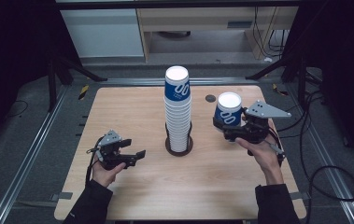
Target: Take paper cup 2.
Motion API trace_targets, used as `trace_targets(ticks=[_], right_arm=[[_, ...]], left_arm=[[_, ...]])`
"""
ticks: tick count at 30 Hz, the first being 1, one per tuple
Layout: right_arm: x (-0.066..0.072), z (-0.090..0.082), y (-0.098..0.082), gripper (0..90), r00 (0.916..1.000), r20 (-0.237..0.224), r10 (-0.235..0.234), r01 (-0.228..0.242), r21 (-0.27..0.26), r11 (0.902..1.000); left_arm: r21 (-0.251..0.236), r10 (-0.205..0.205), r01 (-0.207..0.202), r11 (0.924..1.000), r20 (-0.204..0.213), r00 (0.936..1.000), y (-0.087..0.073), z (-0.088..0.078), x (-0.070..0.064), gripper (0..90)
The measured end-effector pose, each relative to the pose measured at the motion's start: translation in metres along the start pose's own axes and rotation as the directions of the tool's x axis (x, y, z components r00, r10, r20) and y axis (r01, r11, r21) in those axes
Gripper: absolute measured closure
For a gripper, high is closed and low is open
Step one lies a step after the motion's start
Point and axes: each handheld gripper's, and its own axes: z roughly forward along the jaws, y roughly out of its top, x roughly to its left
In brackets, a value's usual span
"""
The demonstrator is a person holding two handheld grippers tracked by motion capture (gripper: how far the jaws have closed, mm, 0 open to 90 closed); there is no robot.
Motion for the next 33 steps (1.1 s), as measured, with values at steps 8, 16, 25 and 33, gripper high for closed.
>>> trace_targets(ticks=[8,16,25,33], right_arm=[[0.000,-0.003,-0.022,20.2,0.9995,-0.031,0.008,-0.007,0.019,0.9998],[0.002,-0.004,-0.033,20.1,0.9974,-0.069,-0.019,0.022,0.054,0.9983],[0.007,0.001,-0.043,20.1,0.9900,-0.130,-0.055,0.066,0.088,0.9939],[0.014,0.010,-0.051,20.1,0.9793,-0.185,-0.083,0.109,0.134,0.9851]], left_arm=[[0.004,0.003,-0.003,1.0000,0.005,1.0000,0.001,0.000,-0.002,17.4],[0.001,0.012,-0.012,0.9999,0.016,0.9998,0.002,-0.001,-0.004,17.8],[0.008,0.027,-0.027,0.9996,0.029,0.9992,0.003,-0.002,-0.009,17.7],[0.006,0.028,-0.028,0.9996,0.035,0.9990,0.004,-0.003,-0.010,17.7]])
